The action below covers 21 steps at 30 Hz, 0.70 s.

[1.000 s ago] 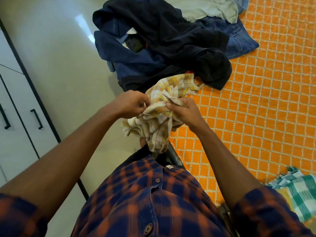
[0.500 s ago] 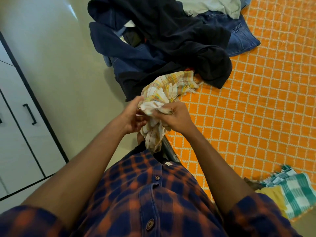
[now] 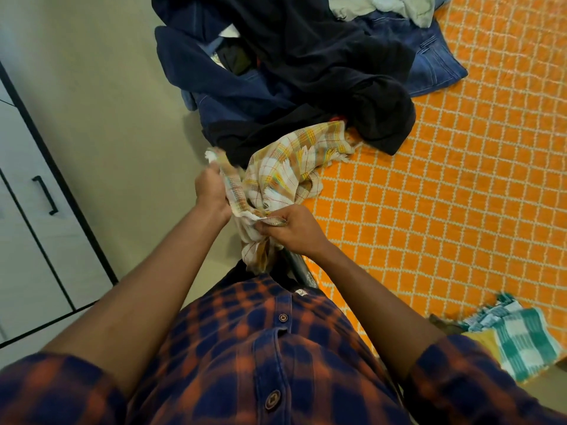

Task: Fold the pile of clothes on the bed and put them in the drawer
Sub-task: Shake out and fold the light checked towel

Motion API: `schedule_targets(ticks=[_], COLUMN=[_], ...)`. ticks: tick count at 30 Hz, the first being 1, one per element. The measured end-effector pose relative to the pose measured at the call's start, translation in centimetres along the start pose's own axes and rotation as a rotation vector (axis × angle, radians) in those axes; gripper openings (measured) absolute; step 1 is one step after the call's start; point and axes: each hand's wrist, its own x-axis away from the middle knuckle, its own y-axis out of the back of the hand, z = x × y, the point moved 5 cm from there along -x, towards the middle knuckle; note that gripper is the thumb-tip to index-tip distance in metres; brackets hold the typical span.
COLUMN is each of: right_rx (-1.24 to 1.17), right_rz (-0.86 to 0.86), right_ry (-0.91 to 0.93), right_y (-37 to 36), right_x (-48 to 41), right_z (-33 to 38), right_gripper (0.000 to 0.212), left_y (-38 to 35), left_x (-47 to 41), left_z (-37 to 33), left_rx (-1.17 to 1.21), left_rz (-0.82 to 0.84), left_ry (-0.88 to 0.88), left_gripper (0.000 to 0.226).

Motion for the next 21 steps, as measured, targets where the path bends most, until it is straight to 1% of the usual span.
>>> schedule_targets(ticks=[2, 3, 5, 6, 8, 10, 11, 12, 13, 15, 16, 18, 21], right_rx=[-0.104, -0.201, -0.500, -0.650, -0.806, -0.839, -0.801, -0.738, -0.664, -0.503, -0.425, -0.319, -0.294], right_rz=[0.002, -0.032, -0.167, -0.272, -0.560, -0.844, -0.936, -0.970, -0.951, -0.807, -0.730, -0.628, -0.556], right_ry=[-0.163, -0.279, -0.526, -0.605, -0.618, -0.533, -0.460, -0.372, -0.295, -0.184, -0.160, -0.158, -0.174], right_y=[0.2, 0.6, 1.7, 2.5, 4.8, 7.4, 8.5, 9.1, 9.4, 8.9, 8.2, 6.9, 5.6], right_x=[-0.1, 0.0, 0.1, 0.2, 0.3, 0.5, 0.5, 0.1, -0.2, -1.5, -2.2, -3.2, -3.8], right_z=[-1.6, -2.4, -3.9, -4.3, -4.0, -2.1, -0.8, 0.7, 2.2, 4.4, 4.8, 5.1, 5.2], right_gripper=[0.031, 0.036, 0.038, 0.034, 0.027, 0.030, 0.035, 0.040, 0.045, 0.048, 0.050, 0.053, 0.049], left_y=[-1.4, -2.1, -3.6, -4.1, -5.0, -5.8, -6.3, -6.7, -7.0, -7.8, -8.2, -8.6, -8.7], left_x=[2.3, 3.2, 5.2, 5.7, 6.6, 7.2, 7.5, 7.9, 8.1, 8.7, 9.0, 9.3, 9.4], left_z=[-2.3, -2.9, -3.7, -3.6, -2.9, -2.0, -1.6, -1.3, -0.9, -0.3, -0.2, 0.1, 0.2], left_rx=[-0.041, -0.075, -0.187, -0.269, -0.416, -0.436, -0.405, -0.357, -0.329, -0.303, -0.304, -0.292, -0.259], left_rz=[0.028, 0.032, 0.059, 0.066, 0.116, 0.146, 0.159, 0.173, 0.178, 0.193, 0.209, 0.235, 0.219], left_ry=[-0.124, -0.189, -0.330, -0.400, -0.503, -0.513, -0.500, -0.489, -0.474, -0.462, -0.455, -0.440, -0.408], left_gripper=[0.019, 0.018, 0.024, 0.026, 0.027, 0.026, 0.026, 0.025, 0.023, 0.024, 0.024, 0.029, 0.029])
